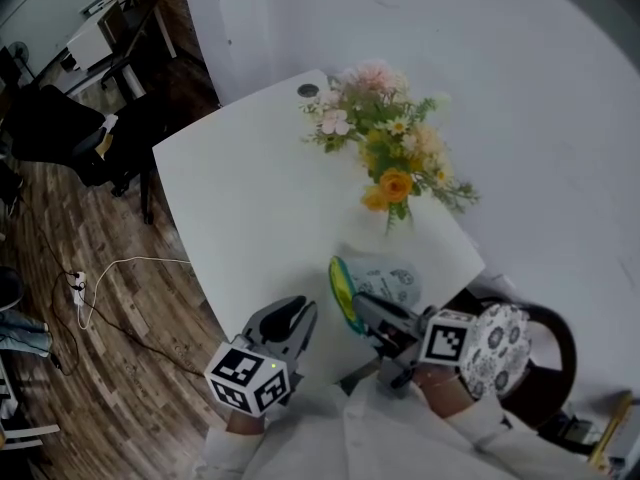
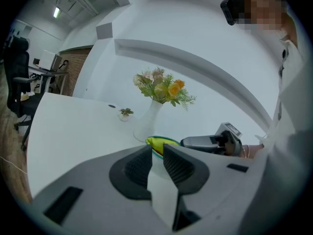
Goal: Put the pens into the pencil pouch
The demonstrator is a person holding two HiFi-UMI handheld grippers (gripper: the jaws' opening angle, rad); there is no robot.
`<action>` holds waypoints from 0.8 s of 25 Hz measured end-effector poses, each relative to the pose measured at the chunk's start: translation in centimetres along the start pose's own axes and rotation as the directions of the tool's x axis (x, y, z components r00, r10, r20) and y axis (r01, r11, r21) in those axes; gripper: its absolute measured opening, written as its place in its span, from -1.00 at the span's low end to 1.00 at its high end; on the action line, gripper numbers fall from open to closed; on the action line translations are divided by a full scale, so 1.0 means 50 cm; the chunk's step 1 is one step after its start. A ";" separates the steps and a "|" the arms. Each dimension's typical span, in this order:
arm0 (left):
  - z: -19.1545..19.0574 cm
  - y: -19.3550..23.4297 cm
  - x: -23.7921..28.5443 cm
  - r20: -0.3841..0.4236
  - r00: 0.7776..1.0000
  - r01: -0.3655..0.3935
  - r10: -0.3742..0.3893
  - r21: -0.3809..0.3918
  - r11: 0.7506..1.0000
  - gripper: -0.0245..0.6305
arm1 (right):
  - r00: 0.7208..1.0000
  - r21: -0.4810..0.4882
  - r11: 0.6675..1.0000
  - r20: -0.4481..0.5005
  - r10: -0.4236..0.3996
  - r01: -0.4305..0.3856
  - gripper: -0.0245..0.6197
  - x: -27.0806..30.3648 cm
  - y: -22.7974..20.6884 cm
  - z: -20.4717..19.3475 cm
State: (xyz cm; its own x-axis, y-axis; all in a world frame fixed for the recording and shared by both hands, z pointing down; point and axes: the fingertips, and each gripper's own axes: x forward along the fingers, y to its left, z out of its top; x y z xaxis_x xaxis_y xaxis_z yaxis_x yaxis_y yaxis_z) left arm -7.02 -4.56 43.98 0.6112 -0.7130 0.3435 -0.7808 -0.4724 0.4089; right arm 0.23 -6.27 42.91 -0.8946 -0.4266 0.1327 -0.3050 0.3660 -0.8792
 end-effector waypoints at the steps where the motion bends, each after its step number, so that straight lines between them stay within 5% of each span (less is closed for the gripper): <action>1: -0.006 0.003 -0.002 -0.006 1.000 0.002 -0.003 -0.004 1.000 -0.72 | 1.000 -0.002 1.000 0.000 -0.013 0.013 -0.79 0.004 -0.005 -0.005; 14: -0.073 0.029 -0.016 -0.085 0.994 0.060 -0.063 -0.030 0.998 -0.72 | 0.985 -0.022 0.985 -0.003 -0.171 0.171 -0.79 0.046 -0.059 -0.071; 20: -0.089 0.034 -0.023 -0.110 0.991 0.071 -0.075 -0.033 0.997 -0.72 | 0.955 -0.025 0.956 -0.046 -0.293 0.292 -0.79 0.051 -0.102 -0.118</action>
State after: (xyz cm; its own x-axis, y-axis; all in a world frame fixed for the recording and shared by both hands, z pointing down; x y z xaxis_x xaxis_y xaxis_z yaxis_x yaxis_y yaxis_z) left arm -8.46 -2.23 48.02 0.6782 -0.6144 0.4032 -0.7306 -0.5046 0.4601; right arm -2.43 -4.35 50.44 -0.7799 -0.4768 0.4054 -0.5610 0.2455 -0.7906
